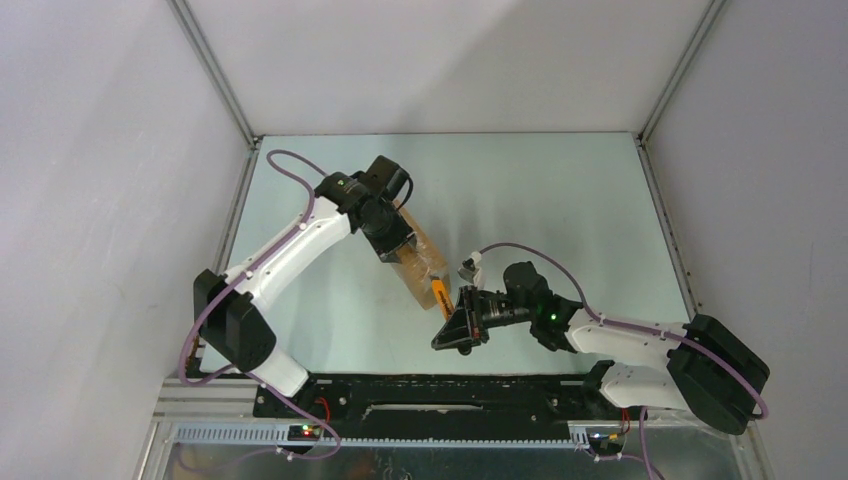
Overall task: Unpack the express box
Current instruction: Cut the express box at the center of the board.
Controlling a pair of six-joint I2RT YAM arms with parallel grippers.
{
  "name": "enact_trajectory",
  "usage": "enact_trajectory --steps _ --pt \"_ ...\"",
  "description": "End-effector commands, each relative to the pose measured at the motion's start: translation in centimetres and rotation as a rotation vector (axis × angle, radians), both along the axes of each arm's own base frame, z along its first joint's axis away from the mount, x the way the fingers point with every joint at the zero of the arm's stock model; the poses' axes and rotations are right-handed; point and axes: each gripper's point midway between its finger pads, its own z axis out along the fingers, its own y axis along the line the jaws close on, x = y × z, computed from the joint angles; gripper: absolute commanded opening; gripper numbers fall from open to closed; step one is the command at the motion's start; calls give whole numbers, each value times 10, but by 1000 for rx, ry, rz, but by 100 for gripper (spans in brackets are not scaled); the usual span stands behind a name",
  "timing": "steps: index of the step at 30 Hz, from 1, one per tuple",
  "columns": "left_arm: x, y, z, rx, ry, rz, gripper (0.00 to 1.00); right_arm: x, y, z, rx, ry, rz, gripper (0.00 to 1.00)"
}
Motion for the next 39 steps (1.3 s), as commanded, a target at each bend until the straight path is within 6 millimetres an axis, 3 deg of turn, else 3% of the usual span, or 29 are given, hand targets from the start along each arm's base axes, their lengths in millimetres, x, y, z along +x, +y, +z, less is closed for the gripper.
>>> enact_trajectory --steps 1,39 --pt "-13 0 -8 -9 60 12 0 7 9 23 72 -56 -7 0" --pt "-13 2 -14 -5 71 22 0 0 4 14 62 -18 -10 0"
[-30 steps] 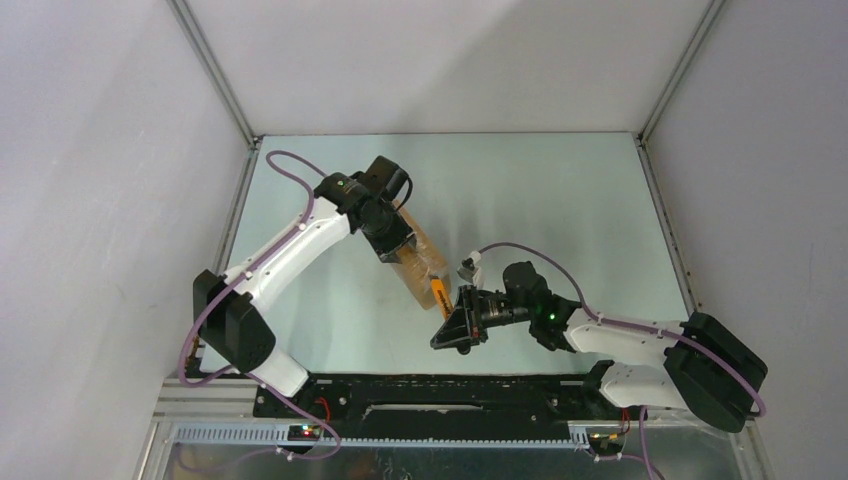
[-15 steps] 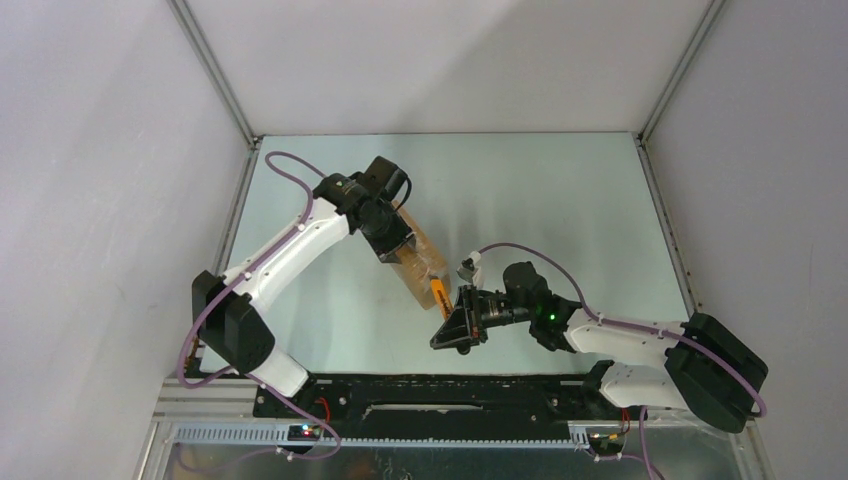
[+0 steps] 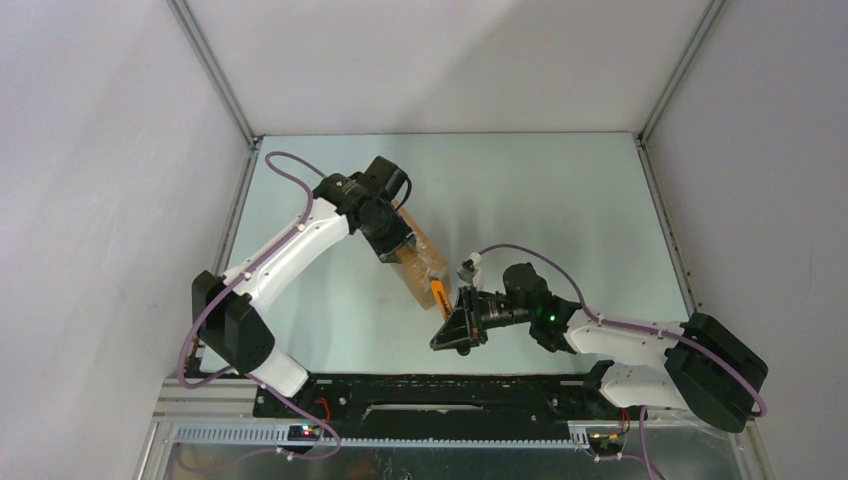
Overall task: Unpack the express box
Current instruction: Cut the express box at the center of the board.
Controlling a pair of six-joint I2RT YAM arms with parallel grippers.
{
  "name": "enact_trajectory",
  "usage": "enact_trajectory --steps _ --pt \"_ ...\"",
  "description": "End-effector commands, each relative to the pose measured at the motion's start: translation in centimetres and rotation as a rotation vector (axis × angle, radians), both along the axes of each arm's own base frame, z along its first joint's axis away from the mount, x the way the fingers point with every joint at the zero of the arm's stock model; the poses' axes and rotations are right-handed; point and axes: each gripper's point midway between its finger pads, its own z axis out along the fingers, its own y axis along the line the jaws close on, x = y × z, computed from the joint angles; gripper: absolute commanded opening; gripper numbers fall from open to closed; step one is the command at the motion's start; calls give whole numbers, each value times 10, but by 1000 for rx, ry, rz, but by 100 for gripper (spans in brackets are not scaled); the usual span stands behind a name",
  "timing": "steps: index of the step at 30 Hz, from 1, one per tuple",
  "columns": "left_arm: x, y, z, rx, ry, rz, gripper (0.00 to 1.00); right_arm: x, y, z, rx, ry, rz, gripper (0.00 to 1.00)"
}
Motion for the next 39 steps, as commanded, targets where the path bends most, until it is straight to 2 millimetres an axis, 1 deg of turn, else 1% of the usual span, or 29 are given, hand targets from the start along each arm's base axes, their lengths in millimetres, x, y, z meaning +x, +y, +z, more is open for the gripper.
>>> enact_trajectory --steps 1,4,8,15,39 --pt "-13 2 -14 7 72 12 0 0 2 11 50 -38 -3 0" --pt "-13 2 -13 6 70 11 0 0 3 10 49 -34 -2 0" --pt "-13 2 -13 5 69 11 0 2 4 13 63 -39 -8 0" --pt "-13 2 -13 4 70 9 0 2 6 9 56 -26 -3 0" --pt "-12 0 -17 6 78 6 0 -3 -1 3 34 -14 -6 0"
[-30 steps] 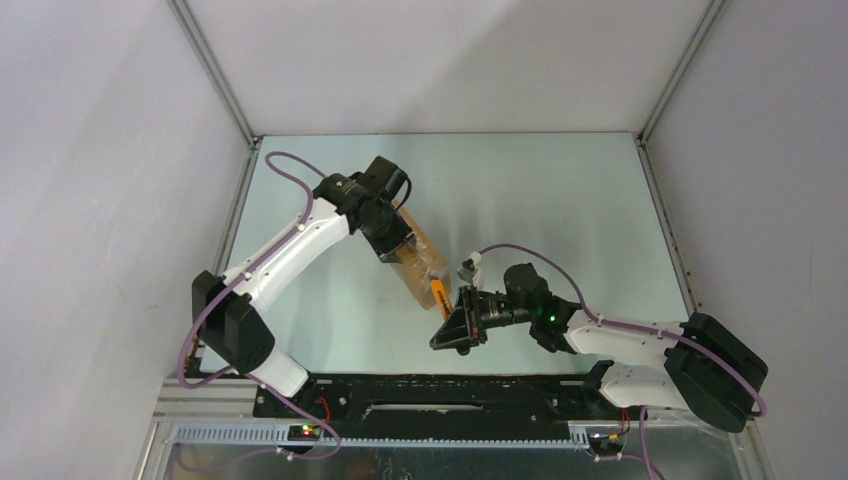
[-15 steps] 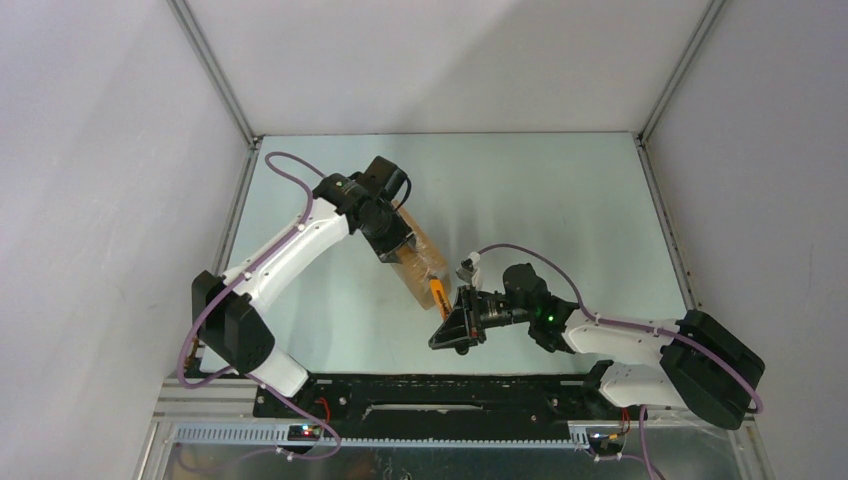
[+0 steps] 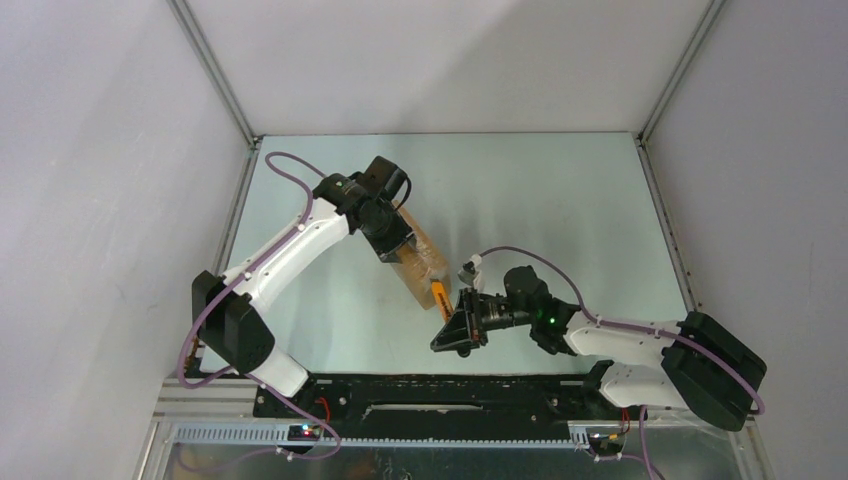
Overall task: Unpack the express box
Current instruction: Cut the express box at the center of the board.
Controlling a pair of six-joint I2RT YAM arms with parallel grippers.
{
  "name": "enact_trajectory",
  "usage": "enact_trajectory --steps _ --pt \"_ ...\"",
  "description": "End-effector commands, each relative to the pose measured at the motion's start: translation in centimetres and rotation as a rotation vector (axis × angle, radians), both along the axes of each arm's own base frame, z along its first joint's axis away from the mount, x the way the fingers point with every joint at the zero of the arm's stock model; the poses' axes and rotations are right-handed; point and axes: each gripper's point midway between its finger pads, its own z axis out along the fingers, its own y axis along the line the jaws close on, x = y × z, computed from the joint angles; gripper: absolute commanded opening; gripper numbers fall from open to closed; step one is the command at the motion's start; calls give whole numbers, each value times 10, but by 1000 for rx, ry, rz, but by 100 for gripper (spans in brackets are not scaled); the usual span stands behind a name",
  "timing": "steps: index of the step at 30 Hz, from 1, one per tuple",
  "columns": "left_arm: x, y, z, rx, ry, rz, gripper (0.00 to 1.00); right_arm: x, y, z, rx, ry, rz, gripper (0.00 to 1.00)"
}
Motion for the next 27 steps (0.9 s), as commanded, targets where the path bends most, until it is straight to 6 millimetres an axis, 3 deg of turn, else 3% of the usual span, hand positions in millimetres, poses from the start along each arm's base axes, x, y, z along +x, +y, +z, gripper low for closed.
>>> enact_trajectory --steps 1,11,12,18,20,23,27 --pt "-12 1 -17 11 79 7 0 -1 0 7 26 -18 -2 0" --pt "-11 -3 -15 -1 66 -19 0 -1 -1 14 49 -33 -3 0" --pt "-10 -3 -13 -2 55 -28 5 -1 -2 14 47 -42 -6 0" --pt "-3 -4 20 -20 -58 -111 61 7 -15 11 -83 -234 -30 0" --pt "-4 -3 32 -23 -90 -142 75 14 -21 14 -131 -338 -53 0" --pt "-8 -2 49 -47 -135 -183 85 29 -35 23 -237 -502 -86 0" --pt "-17 -11 76 -147 -182 -211 87 53 -52 38 -402 -750 -126 0"
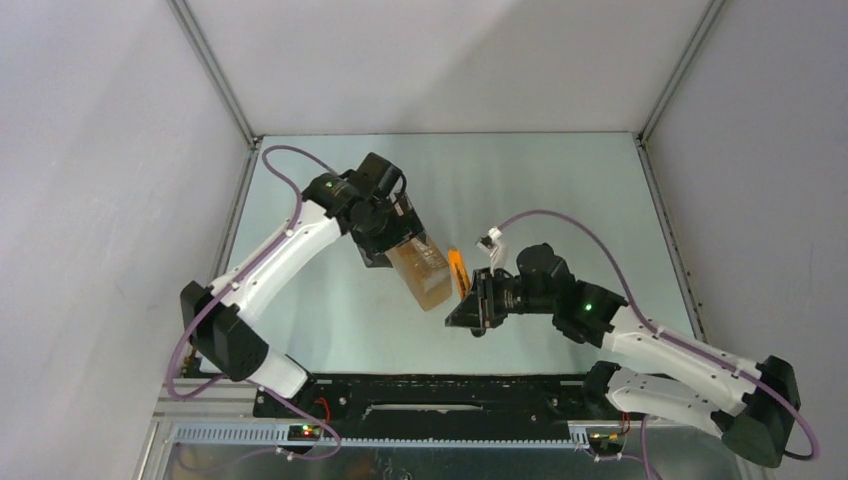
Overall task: Unpack the express box
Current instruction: Cut the express box at the center of the board.
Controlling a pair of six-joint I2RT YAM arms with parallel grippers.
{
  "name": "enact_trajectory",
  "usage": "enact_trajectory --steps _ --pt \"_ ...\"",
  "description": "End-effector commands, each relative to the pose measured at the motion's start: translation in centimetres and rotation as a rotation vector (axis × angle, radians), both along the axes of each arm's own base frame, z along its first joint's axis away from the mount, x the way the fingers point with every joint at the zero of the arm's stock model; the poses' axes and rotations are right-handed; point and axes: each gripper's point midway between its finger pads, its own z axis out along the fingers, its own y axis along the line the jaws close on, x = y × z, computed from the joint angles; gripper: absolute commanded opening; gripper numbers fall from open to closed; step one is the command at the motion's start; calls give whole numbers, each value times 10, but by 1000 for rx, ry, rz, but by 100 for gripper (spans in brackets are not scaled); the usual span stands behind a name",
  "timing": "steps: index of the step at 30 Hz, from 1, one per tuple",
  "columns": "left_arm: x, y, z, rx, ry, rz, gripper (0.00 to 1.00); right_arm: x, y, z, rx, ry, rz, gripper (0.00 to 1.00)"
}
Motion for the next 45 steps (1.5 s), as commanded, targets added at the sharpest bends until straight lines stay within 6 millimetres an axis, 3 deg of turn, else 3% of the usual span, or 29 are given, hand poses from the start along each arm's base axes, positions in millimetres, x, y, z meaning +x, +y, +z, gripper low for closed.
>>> enact_trajectory --steps 1,7,14,22,29,34,41,45 --pt "-11 -12 64 -163 -126 -75 87 35 -31 5 -270 -339 -85 0" --pt "-18 -17 106 -324 -174 -9 86 71 -55 14 -518 -561 -201 0" --pt "-10 -18 175 -436 -383 -25 90 82 -48 34 -544 -699 -210 0" --pt "-21 -28 171 -410 -373 -114 87 51 -11 78 -246 -646 -46 0" --pt "-39 -23 216 -527 -771 -343 93 31 -11 129 79 -500 78 0" --pt "-62 -37 223 -650 -926 -534 97 15 -13 162 248 -423 171 0" --pt "-92 -64 237 -742 -1053 -780 93 2 -10 181 330 -397 223 0" --pt "-88 -81 227 -747 -989 -828 91 -5 -9 187 357 -396 246 0"
